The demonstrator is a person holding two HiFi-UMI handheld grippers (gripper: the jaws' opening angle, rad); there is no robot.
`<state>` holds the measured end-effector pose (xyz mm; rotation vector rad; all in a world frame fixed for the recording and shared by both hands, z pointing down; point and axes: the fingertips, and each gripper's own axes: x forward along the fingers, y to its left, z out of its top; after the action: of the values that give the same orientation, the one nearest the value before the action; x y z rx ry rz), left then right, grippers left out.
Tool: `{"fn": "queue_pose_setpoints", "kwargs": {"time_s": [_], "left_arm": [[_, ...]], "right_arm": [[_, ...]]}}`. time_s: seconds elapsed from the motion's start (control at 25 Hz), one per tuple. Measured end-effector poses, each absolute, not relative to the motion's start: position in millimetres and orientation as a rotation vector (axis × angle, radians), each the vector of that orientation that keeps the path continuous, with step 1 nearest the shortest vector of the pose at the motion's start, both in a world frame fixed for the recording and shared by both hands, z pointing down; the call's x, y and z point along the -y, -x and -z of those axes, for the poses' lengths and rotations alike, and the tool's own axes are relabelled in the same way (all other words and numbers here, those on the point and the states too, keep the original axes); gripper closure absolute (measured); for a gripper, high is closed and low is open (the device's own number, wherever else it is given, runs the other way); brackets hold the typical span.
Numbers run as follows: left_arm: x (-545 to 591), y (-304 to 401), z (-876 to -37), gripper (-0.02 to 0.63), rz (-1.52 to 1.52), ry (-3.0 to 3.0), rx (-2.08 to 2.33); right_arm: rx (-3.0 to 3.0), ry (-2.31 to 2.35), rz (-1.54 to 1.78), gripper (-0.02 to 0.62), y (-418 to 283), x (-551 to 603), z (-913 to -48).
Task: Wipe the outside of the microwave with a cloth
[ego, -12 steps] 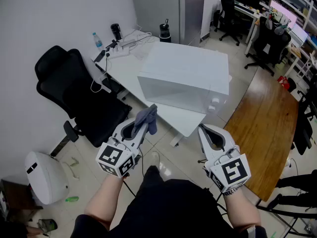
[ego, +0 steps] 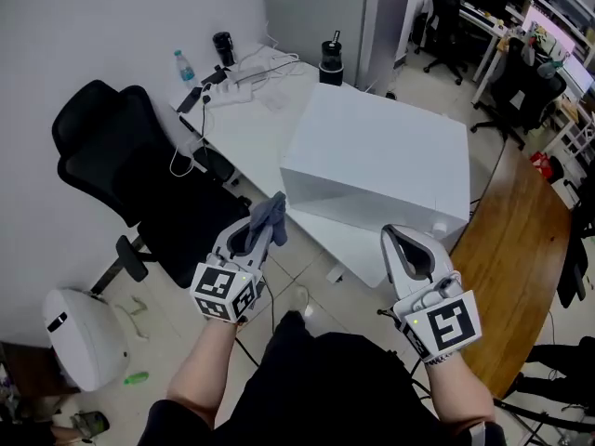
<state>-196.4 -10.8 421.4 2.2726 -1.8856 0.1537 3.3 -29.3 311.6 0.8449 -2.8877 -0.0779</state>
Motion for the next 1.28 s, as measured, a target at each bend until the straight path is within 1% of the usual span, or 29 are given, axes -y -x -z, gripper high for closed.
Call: {"fn": "queue_pose_setpoints", "kwargs": {"time_s": [0.24, 0.4, 0.68, 1.28], "left_arm": [[69, 248, -459, 0.546, -0.213, -2.238, 1.838], [102, 264, -486, 0.546, -0.243, -2.247, 1.762], [146, 258, -516, 0.546, -0.279, -2.347, 1.563], [234, 258, -535, 0.548, -0.318, -2.445, 1.39]], "right_arm": [[2.865, -0.896, 0.075, 0.594, 45, 81, -312], [2.835, -0.926, 0.077, 0.594, 70, 110, -314], [2.785, -0.986, 0.079, 0.594, 101, 147, -315], [2.713, -1.086, 0.065, 0.594, 119, 183, -322]]}}
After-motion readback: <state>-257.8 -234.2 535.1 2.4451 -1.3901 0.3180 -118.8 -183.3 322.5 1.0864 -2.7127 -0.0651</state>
